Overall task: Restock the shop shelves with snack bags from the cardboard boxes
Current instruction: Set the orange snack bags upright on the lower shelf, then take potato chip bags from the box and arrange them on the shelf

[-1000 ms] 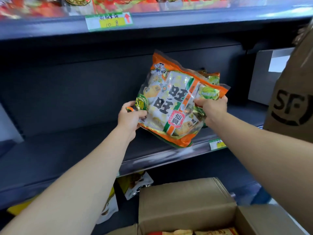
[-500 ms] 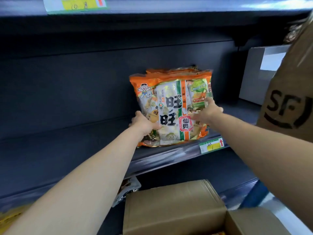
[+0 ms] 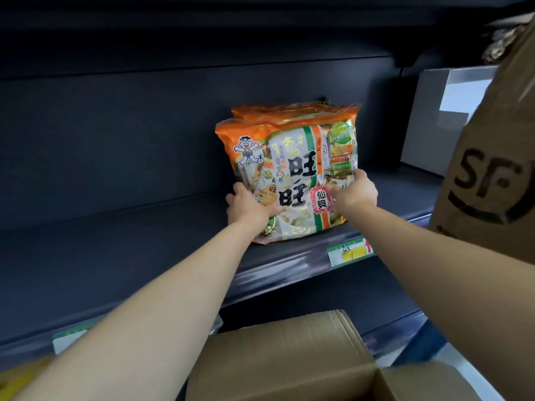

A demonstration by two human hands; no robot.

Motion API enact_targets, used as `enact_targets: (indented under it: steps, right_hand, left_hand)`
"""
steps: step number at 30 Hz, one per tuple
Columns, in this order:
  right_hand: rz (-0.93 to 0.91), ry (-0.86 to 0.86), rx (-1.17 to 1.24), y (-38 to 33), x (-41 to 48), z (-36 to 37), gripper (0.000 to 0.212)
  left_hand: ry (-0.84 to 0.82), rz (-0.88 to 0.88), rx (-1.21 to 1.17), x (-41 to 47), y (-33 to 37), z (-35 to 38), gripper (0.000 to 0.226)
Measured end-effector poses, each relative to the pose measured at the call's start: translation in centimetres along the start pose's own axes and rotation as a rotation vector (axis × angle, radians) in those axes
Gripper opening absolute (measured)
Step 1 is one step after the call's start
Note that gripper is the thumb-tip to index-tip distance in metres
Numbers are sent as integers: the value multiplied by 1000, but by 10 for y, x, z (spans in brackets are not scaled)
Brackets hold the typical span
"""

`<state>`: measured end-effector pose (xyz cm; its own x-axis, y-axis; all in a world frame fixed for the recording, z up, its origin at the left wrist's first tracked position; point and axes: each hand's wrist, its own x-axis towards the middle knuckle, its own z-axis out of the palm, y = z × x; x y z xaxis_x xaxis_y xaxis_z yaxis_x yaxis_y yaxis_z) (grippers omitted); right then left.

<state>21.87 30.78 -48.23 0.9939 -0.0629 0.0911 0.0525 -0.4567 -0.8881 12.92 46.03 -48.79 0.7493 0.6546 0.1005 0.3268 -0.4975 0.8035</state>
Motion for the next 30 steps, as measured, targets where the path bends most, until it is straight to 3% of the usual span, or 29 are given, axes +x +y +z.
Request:
enact_targets:
  steps: [6,10,14,18,20,23,25,27,30]
  right_hand:
    - [-49,-28,-55,10,-16,1,66]
    - [-93,35,-115,12,-36,-6,58]
    - [-200,39,-79,16,-73,-9,36]
    - [-260,-74,-52,39,-120,-2,21]
    - [-242,-167,-40,58,-142,5,2]
    - [-158,-420,-185,87,-175,15,16]
    - [-125,-652,-423,107,-191,22,9]
    - [-113,-836,-699,125,-201,31,23]
    - [-146,-934,-994,158,-209,40,31]
  left_hand:
    - [-42,-30,13,-12,-2,-11,84]
    - [19,-13,23,-32,-4,-23,81]
    - [54,59,72,-69,-6,-34,58]
    - [-69,161,160,-122,-26,-36,19]
    - [-196,156,240,-145,-45,-30,14]
    - [-461,19,387,-172,-84,-15,25]
    - [-593,-117,488,-184,-117,-6,35]
    - [-692,-273,521,-193,-149,2,37]
    - [-738,-503,473,-198,-192,12,45]
